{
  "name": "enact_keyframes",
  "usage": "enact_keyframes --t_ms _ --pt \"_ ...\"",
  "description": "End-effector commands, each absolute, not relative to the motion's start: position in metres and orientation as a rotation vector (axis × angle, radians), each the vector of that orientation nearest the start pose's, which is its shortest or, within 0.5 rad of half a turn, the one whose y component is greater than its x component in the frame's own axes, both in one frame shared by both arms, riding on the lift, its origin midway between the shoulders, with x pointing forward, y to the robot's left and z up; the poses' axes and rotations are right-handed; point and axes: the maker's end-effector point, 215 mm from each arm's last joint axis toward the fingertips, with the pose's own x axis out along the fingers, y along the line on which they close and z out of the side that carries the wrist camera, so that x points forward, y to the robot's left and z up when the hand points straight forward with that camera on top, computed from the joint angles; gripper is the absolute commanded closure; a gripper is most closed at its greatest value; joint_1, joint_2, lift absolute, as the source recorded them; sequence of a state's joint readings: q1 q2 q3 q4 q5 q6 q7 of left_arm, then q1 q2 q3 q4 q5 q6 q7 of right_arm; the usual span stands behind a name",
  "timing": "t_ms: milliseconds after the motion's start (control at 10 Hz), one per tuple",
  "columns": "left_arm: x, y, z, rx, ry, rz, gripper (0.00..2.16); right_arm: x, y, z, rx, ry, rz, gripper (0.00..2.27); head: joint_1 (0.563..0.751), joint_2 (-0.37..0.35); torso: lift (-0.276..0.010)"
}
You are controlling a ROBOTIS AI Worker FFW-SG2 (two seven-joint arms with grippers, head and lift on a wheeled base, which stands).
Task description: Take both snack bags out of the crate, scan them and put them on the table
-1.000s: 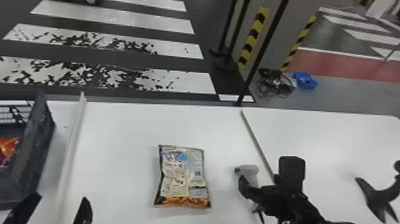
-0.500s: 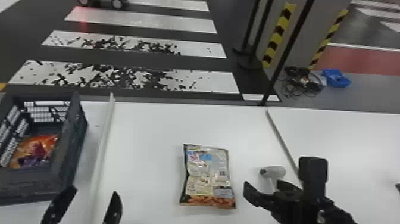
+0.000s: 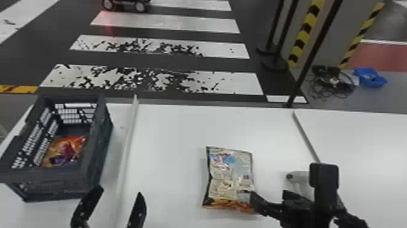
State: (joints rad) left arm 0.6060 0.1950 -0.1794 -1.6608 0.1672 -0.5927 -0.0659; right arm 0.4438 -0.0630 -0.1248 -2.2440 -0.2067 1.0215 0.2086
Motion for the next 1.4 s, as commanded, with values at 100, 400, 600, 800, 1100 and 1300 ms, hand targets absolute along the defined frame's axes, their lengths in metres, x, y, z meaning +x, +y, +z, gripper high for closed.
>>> enact_keyframes --t_ms 100,400,600,800,1100,1300 --pt "0.352 0.173 -0.415 -0.090 -0.045 -0.235 0.15 0.379 -0.200 -0.499 0.223 0.821 0.236 0.09 0.695 -0.061 -0.094" --pt "0.352 0.173 -0.416 -0.091 -0.043 -0.234 0.15 0.380 -0.195 -0.519 0.240 0.858 0.248 0.12 0.695 -0.036 -0.094" --pt "0.353 0.173 -0.416 -0.090 -0.043 -0.234 0.15 0.383 -0.191 -0.524 0.244 0.866 0.258 0.12 0.695 -0.033 -0.094" --pt "0.353 0.174 -0.417 -0.091 -0.041 -0.232 0.15 0.387 -0.189 -0.532 0.254 0.880 0.264 0.14 0.695 -0.029 -0.094" --pt "0.354 0.176 -0.418 -0.090 -0.041 -0.226 0.15 0.393 -0.190 -0.542 0.258 0.894 0.269 0.59 0.695 -0.020 -0.094" --pt "0.355 0.176 -0.417 -0.090 -0.044 -0.227 0.15 0.394 -0.198 -0.545 0.241 0.896 0.257 2.04 0.695 -0.020 -0.094"
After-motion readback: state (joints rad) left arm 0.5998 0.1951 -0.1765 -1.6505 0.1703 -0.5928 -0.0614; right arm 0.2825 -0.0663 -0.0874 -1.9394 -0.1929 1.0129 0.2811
